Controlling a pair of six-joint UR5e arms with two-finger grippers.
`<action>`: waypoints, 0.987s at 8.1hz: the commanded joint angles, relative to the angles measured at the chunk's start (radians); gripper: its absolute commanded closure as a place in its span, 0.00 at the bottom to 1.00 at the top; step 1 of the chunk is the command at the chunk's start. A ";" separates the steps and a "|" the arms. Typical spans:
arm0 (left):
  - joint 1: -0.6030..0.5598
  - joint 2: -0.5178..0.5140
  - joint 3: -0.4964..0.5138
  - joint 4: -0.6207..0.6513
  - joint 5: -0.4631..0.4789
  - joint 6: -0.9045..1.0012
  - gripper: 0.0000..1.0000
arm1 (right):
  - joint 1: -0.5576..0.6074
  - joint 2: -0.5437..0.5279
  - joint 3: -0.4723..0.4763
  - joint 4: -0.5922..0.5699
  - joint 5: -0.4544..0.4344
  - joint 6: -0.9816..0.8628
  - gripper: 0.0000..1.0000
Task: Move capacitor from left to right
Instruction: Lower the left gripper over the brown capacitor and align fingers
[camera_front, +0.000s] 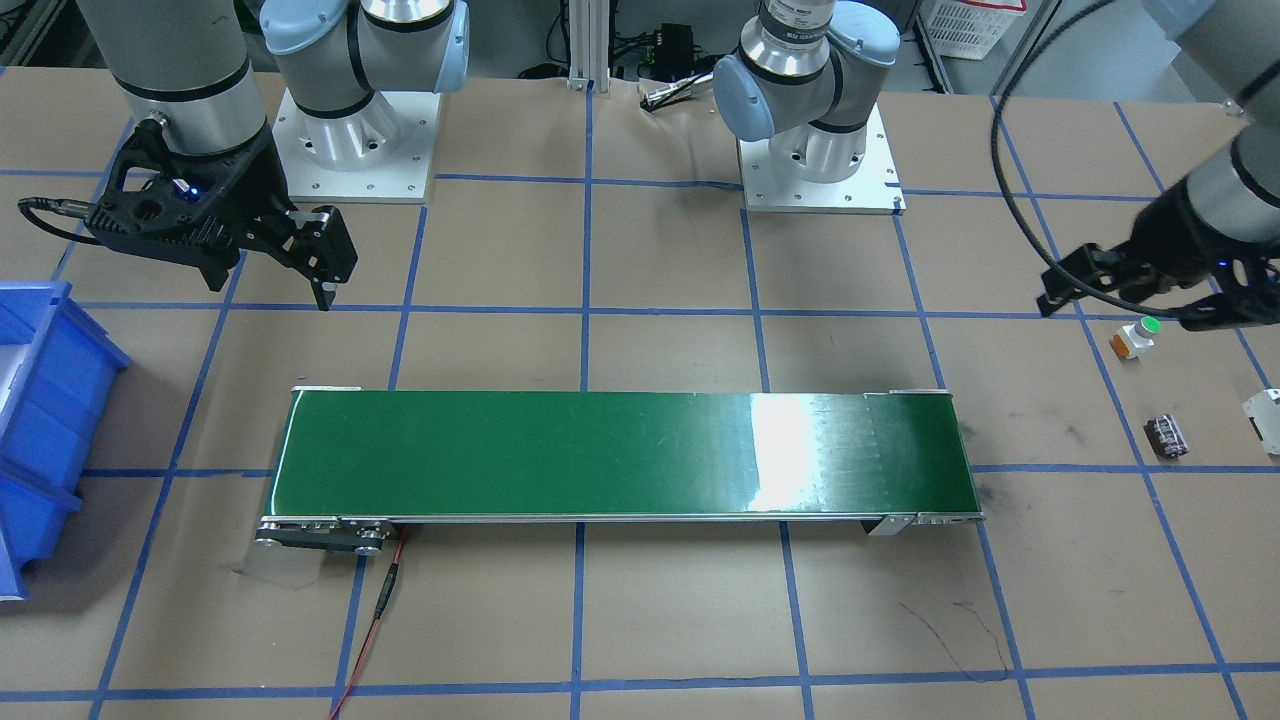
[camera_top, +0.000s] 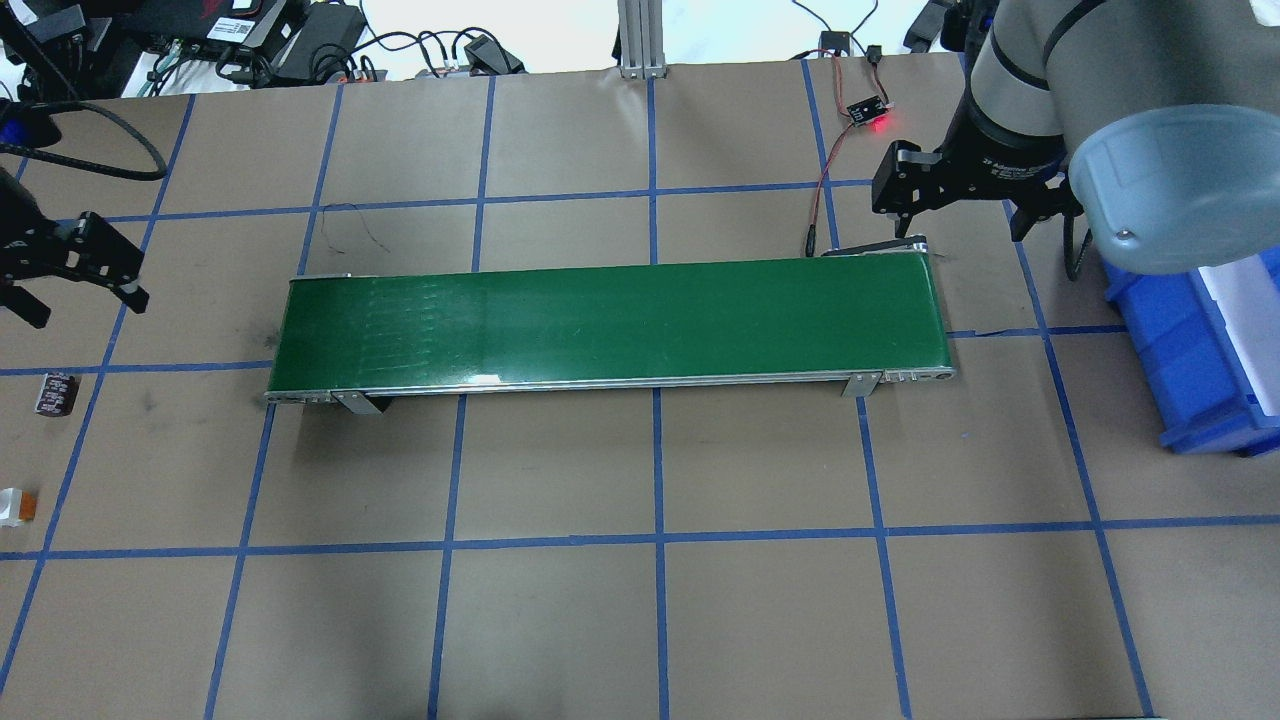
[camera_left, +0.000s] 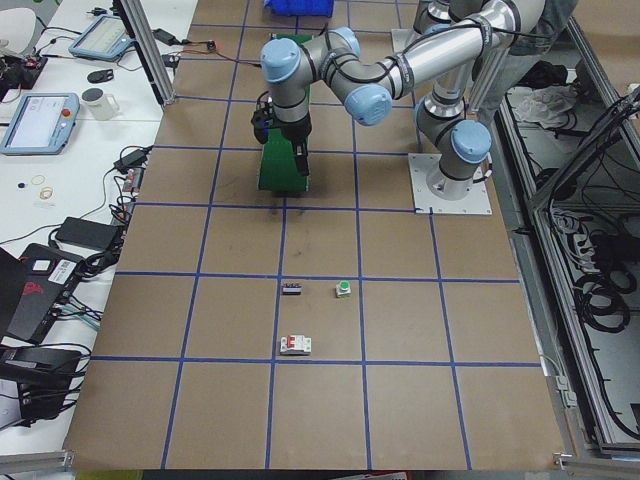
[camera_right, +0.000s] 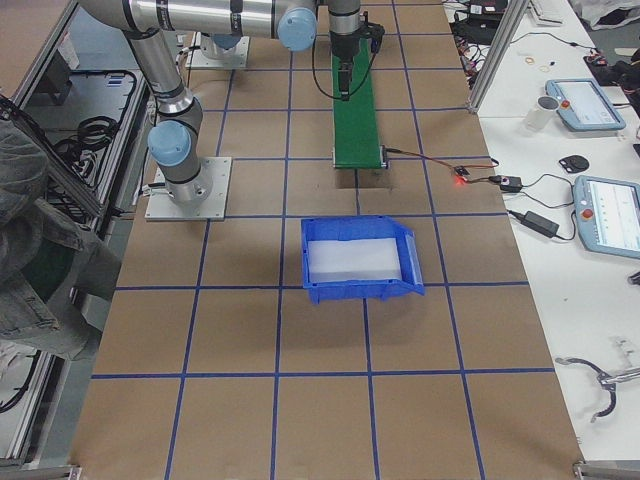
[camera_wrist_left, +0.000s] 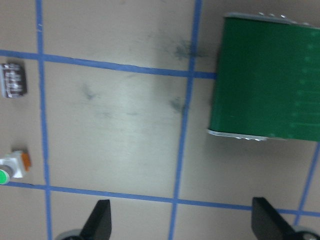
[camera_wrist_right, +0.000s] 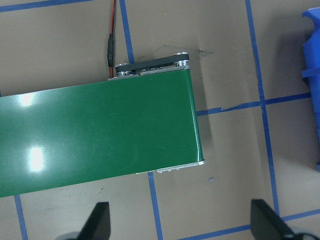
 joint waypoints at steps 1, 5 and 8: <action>0.183 -0.069 -0.005 0.239 0.109 0.196 0.00 | 0.000 0.000 0.000 0.000 0.000 0.000 0.00; 0.283 -0.222 -0.046 0.477 0.118 0.396 0.00 | 0.000 0.000 0.000 0.000 0.000 0.002 0.00; 0.305 -0.383 -0.088 0.760 0.112 0.499 0.00 | 0.000 0.000 0.002 0.000 0.000 0.002 0.00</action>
